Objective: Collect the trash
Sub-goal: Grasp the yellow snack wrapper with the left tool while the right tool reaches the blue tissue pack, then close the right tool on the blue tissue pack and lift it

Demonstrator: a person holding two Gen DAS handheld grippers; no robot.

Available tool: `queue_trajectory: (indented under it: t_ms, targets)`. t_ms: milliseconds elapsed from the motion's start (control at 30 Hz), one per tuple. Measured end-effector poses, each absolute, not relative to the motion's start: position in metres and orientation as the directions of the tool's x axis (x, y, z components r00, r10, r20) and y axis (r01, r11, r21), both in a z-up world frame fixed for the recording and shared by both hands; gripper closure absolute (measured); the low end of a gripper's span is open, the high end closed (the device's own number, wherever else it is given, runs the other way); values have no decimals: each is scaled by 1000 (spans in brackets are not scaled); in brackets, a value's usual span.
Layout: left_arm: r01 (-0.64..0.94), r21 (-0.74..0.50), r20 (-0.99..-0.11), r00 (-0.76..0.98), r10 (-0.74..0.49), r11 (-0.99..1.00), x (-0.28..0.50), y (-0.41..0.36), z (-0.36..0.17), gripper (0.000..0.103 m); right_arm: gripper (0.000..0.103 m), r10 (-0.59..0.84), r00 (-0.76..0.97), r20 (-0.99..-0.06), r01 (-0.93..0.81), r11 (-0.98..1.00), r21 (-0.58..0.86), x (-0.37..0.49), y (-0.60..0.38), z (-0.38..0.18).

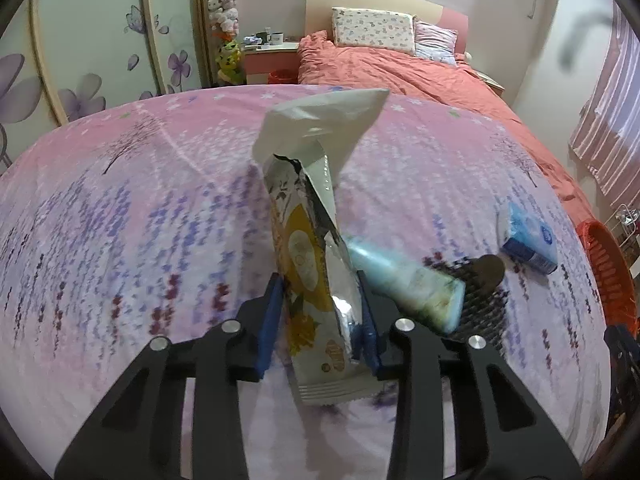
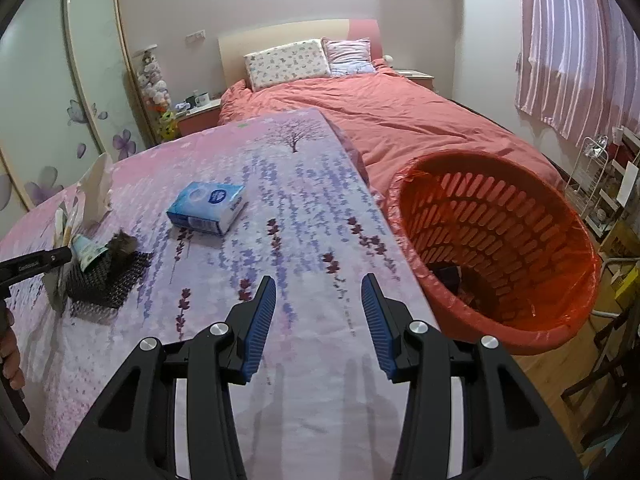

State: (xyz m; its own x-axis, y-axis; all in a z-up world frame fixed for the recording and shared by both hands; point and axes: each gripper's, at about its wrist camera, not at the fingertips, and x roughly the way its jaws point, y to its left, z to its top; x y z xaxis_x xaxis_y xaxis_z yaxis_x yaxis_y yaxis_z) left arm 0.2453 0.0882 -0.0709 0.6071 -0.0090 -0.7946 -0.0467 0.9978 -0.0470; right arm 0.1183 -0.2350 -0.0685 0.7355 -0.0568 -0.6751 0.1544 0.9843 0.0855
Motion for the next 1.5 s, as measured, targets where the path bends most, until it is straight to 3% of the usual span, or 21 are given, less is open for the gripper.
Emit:
queue_trajectory:
  t_ms: [433,567,700,1033,1100,1167,1500]
  targets:
    - [-125,91,-784,603,149,988,239,140,-89,63,57,3,722,-692,83,992,90,134,-201,-73]
    - [-126,78,-782,607,139,989,237,142,-90,62,57,21,719,-695,73,992,107,152,-192,-72]
    - [-133,45,-788,604,117,990,237,151,-94,59,40,54,698,-714,90,983,162,180,-186,-77]
    - [-138,28,-789,605,106,990,235,154,-94,58,21,-4,652,-758,203,965,169,243,-150,-81]
    - [-138,29,-789,605,107,990,235,154,-94,58,21,-48,640,-767,219,968,122,250,-147,-84]
    - [-138,28,-789,605,106,990,235,154,-94,58,28,-75,618,-782,220,972,81,254,-146,-90]
    - [-136,18,-789,606,97,991,233,159,-94,58,29,2,641,-768,91,993,78,200,-178,-90]
